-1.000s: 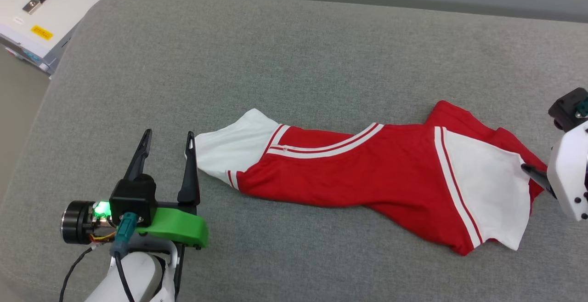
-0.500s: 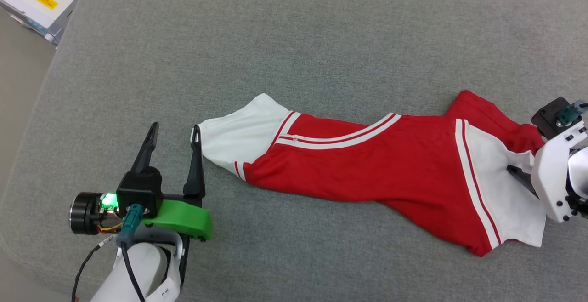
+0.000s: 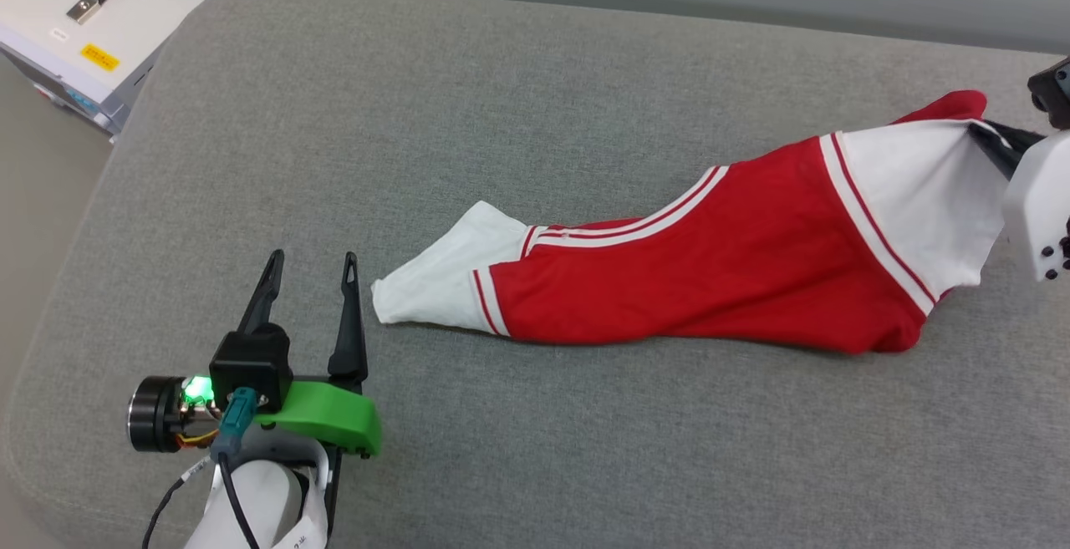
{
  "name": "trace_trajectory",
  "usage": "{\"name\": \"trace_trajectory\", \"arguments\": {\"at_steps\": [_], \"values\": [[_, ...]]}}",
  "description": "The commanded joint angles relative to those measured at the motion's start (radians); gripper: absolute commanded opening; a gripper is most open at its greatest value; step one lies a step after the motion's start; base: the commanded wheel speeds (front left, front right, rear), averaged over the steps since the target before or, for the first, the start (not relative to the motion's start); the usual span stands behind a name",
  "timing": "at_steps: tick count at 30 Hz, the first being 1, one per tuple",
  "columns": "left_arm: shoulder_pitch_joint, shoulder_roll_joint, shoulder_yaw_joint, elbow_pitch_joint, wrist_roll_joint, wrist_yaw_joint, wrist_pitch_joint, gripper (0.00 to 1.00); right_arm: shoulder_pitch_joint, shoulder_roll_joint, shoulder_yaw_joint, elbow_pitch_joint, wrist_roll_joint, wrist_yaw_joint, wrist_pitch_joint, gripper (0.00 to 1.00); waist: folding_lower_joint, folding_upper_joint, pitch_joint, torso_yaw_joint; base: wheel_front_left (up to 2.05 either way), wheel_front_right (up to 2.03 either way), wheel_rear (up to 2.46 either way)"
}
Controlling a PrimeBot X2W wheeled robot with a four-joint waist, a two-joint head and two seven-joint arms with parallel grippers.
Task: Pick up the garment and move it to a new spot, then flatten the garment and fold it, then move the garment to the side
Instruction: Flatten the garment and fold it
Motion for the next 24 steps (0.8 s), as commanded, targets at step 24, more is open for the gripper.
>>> {"name": "trace_trajectory", "arguments": {"at_steps": [24], "values": [[0.173,-0.078,0.094,0.046,0.077,-0.067,-0.006,1.0,0.671,-0.013,-0.133,-0.24,-0.018,-0.001,-0.148,0.0,0.0,0.0057,-0.164,-0.12,0.0,0.0,0.0]]}}
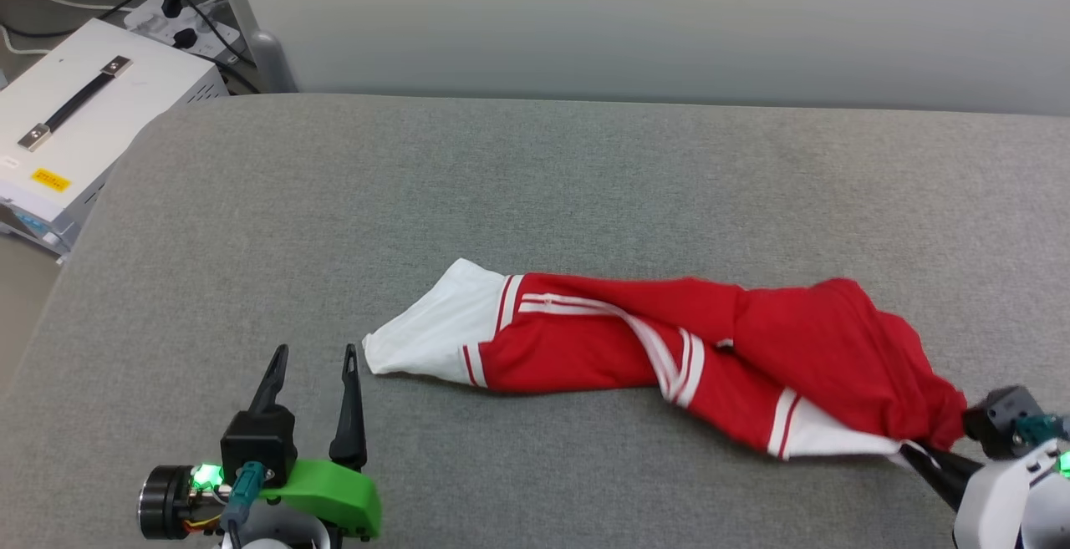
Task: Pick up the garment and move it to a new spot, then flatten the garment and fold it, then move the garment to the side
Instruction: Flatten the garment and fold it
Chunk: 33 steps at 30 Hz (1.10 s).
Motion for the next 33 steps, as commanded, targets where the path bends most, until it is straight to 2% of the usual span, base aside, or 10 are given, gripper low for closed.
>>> {"name": "trace_trajectory", "arguments": {"at_steps": [1,7,11,12,13,14,18,24,29,33], "values": [[0.013,-0.01,0.006,0.002,0.016,-0.007,-0.006,1.0,0.045,0.016,-0.024,0.014,0.001,-0.001,-0.005,0.0,0.0,0.0057,-0.005,-0.011,0.0,0.0,0.0],[0.005,-0.022,0.016,0.002,0.031,-0.021,-0.006,1.0,0.173,0.082,-0.071,0.123,-0.003,-0.001,-0.005,0.0,0.0,0.0057,0.007,-0.015,0.0,0.0,0.0],[0.004,-0.027,0.024,0.004,0.041,-0.029,-0.006,1.0,0.187,0.125,-0.096,0.17,-0.032,-0.001,-0.041,0.0,0.0,0.0057,0.012,-0.016,0.0,0.0,0.0],[0.005,-0.028,0.027,0.004,0.043,-0.031,-0.006,1.0,0.186,0.136,-0.112,0.174,-0.033,-0.001,-0.054,0.3,0.0,0.0057,0.012,-0.017,0.0,0.0,0.0],[0.007,-0.027,0.031,0.004,0.045,-0.032,-0.006,1.0,0.183,0.145,-0.129,0.172,-0.039,-0.001,-0.067,0.83,0.0,0.0057,0.012,-0.019,0.0,0.0,0.0],[0.009,-0.027,0.033,0.004,0.047,-0.034,-0.006,1.0,0.179,0.149,-0.146,0.168,-0.05,-0.001,-0.08,1.0,0.0,0.0057,0.011,-0.02,0.0,0.0,0.0],[0.014,-0.029,0.042,0.005,0.055,-0.04,-0.006,1.0,0.186,0.158,-0.222,0.1,-0.078,-0.001,-0.11,1.0,0.0,0.0057,0.005,-0.021,0.0,0.0,0.0],[0.024,-0.033,0.054,-0.004,0.066,-0.042,-0.006,1.0,0.237,0.16,-0.393,-0.104,-0.126,-0.001,-0.086,1.0,0.0,0.0057,-0.006,-0.027,0.0,0.0,0.0],[0.025,-0.036,0.061,-0.017,0.078,-0.044,-0.006,1.0,0.226,0.169,-0.518,-0.283,-0.173,-0.001,-0.021,1.0,0.0,0.0057,-0.003,-0.028,0.0,0.0,0.0],[0.012,-0.04,0.059,-0.025,0.089,-0.05,-0.006,1.0,0.159,0.138,-0.53,-0.358,-0.186,-0.001,0.073,1.0,0.0,0.0057,0.011,-0.017,0.0,0.0,0.0]]}}
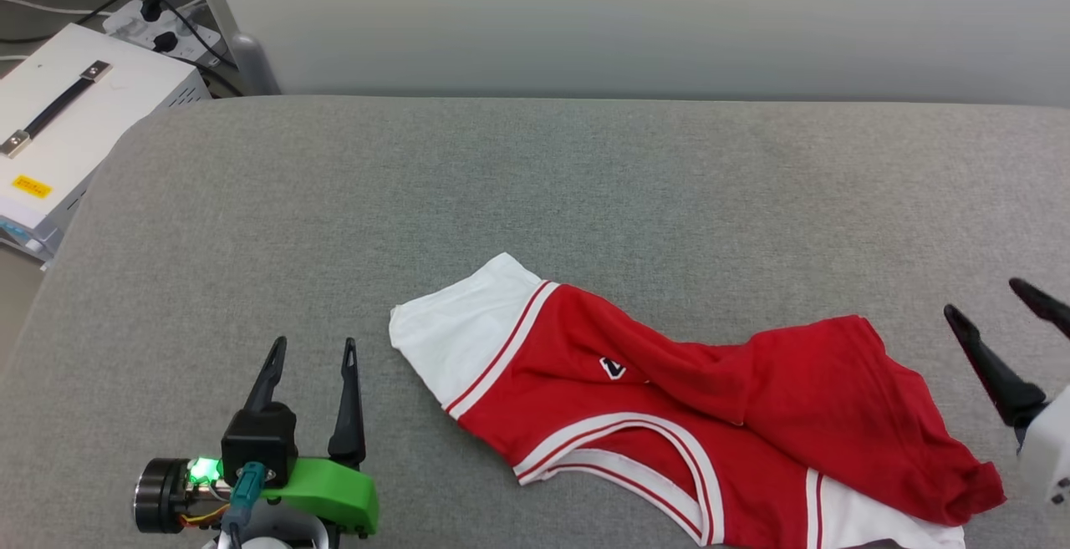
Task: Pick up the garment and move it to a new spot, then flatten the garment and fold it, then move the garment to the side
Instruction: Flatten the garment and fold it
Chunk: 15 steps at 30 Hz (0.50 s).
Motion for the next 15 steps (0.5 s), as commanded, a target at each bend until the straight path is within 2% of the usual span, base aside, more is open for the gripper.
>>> {"name": "trace_trajectory", "arguments": {"at_steps": [1,4,11,15], "values": [[-0.002,-0.008,0.002,-0.004,0.01,-0.007,-0.006,1.0,-0.045,-0.013,0.007,-0.013,0.007,-0.001,0.035,1.0,0.0,0.0057,0.011,0.009,0.0,0.0,0.0],[-0.012,-0.011,0.001,-0.009,0.016,-0.011,-0.006,1.0,-0.111,-0.054,0.051,-0.007,0.04,-0.001,0.147,1.0,0.0,0.0057,0.026,0.018,0.0,0.0,0.0],[-0.044,-0.029,-0.003,-0.014,0.026,-0.02,-0.006,1.0,-0.254,-0.142,0.175,0.085,0.195,-0.001,0.47,1.0,0.0,0.0057,0.081,0.059,0.0,0.0,0.0],[-0.067,-0.044,-0.008,-0.013,0.029,-0.027,-0.006,1.0,-0.314,-0.155,0.232,0.127,0.25,-0.001,0.58,1.0,0.0,0.0057,0.121,0.091,0.0,0.0,0.0]]}}
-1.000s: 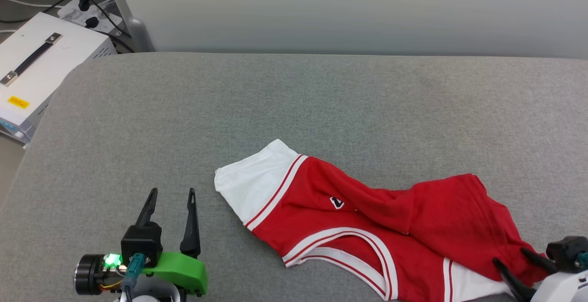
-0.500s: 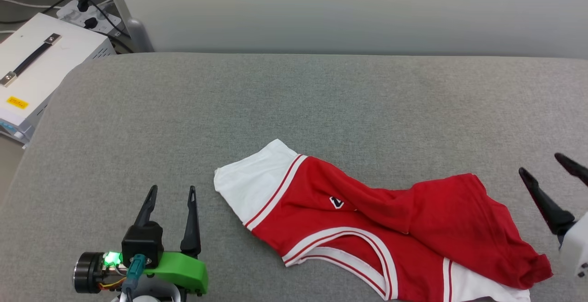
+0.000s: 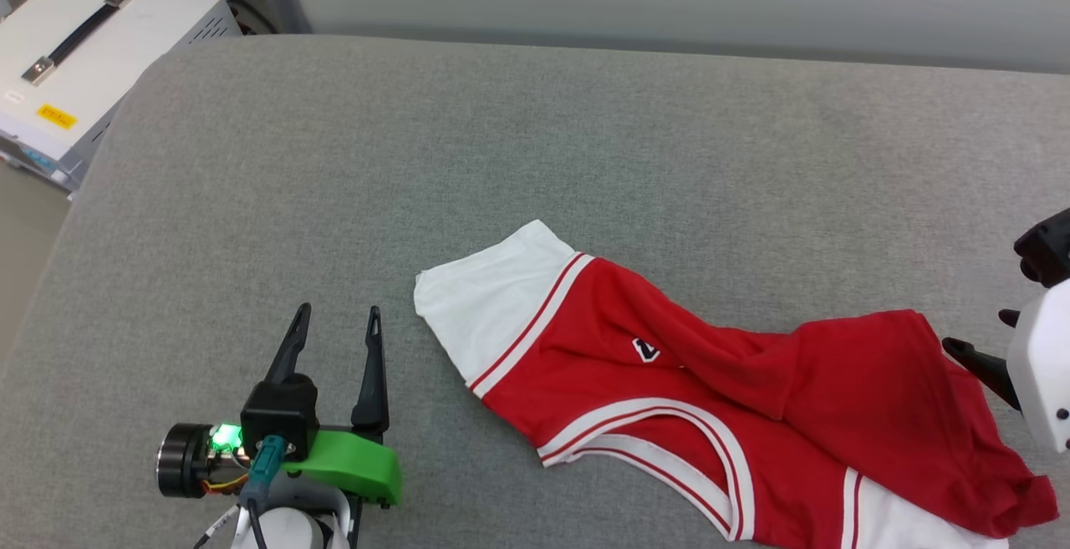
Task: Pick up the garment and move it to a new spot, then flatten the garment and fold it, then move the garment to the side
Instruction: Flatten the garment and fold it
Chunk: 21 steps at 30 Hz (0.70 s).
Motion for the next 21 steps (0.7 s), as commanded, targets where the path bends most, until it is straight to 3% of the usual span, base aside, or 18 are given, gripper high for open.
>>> {"name": "trace_trajectory", "arguments": {"at_steps": [1,10,17,18,19,21], "values": [[-0.025,-0.01,0.002,-0.003,0.007,-0.005,-0.006,1.0,-0.035,0.003,0.015,0.015,0.012,-0.001,0.018,1.0,0.0,0.0057,0.045,0.038,0.0,0.0,0.0],[-0.089,-0.036,-0.001,0.006,0.015,-0.024,-0.006,1.0,-0.172,0.056,0.195,0.192,-0.024,-0.001,0.054,1.0,0.0,0.0057,0.144,0.082,0.0,0.0,0.0],[-0.114,-0.049,0.0,0.017,0.024,-0.032,-0.006,1.0,-0.184,0.089,0.317,0.358,-0.02,-0.001,-0.024,1.0,0.0,0.0057,0.161,0.09,0.0,0.0,0.0],[-0.112,-0.05,0.003,0.019,0.026,-0.031,-0.006,1.0,-0.19,0.089,0.327,0.36,-0.019,-0.001,-0.061,0.24,0.0,0.0057,0.156,0.085,0.0,0.0,0.0],[-0.11,-0.05,0.005,0.022,0.027,-0.032,-0.006,1.0,-0.193,0.087,0.334,0.361,-0.016,-0.001,-0.088,0.0,0.0,0.0057,0.15,0.082,0.0,0.0,0.0],[-0.102,-0.05,0.011,0.029,0.029,-0.032,-0.006,1.0,-0.2,0.075,0.345,0.352,-0.014,-0.001,-0.149,0.0,0.0,0.0057,0.132,0.071,0.0,0.0,0.0]]}}
